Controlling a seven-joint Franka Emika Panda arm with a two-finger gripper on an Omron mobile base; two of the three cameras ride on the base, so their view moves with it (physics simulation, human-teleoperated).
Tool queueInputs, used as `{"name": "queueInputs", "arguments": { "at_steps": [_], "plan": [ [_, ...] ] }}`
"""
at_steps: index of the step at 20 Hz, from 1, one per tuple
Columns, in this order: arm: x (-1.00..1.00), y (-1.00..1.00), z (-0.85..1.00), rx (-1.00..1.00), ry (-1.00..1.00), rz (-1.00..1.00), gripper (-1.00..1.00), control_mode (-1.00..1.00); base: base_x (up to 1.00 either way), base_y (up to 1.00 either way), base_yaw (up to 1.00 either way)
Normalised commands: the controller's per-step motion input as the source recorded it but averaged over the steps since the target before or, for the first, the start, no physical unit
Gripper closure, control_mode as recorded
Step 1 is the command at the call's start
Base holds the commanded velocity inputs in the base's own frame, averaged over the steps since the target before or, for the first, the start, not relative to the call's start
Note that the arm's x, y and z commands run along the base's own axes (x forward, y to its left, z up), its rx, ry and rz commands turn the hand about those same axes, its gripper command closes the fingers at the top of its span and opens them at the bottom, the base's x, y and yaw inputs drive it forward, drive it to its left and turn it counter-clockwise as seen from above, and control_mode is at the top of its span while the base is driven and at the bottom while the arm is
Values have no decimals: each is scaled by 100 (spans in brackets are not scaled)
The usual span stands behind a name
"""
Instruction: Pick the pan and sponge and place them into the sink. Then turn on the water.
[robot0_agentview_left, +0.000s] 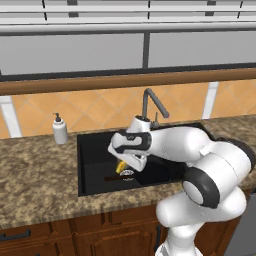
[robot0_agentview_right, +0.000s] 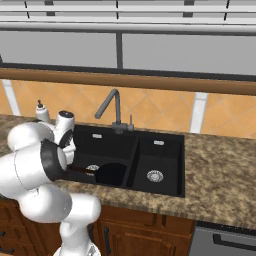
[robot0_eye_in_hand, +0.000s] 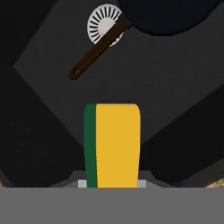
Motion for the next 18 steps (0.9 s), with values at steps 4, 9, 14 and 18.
{"name": "queueInputs", "arguments": {
  "at_steps": [4,9,14,18],
  "plan": [
    [62,-31,-1,-1,19,0,100,-100,0,0,0],
    [48,8,-41,-19,3,0,100,-100,0,0,0],
    [25,10,-54,-27,-1,0,100,-100,0,0,0],
    [25,0,-25,-5,0,0,100,-100,0,0,0]
  ]
}}
